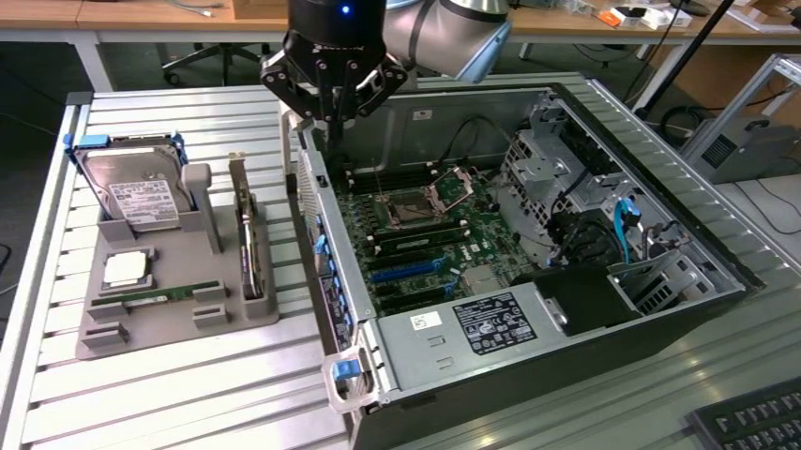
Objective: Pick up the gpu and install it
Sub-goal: 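Reach for the gpu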
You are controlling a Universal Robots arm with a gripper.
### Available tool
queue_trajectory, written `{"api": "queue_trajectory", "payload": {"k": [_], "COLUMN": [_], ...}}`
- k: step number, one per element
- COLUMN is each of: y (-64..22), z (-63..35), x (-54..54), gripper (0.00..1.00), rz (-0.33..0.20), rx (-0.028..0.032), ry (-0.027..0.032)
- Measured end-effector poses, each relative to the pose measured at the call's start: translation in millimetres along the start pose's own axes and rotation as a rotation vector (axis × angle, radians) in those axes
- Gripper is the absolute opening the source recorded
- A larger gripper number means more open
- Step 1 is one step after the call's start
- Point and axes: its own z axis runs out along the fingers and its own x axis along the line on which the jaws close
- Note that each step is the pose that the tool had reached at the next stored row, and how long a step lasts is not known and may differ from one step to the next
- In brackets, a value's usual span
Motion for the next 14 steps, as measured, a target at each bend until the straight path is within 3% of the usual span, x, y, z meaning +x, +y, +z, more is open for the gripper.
{"api": "queue_trajectory", "payload": {"k": [14], "y": [-0.2], "z": [0.0], "x": [2.9], "gripper": [0.1], "rz": [0.0], "rx": [0.0], "ry": [0.0]}}
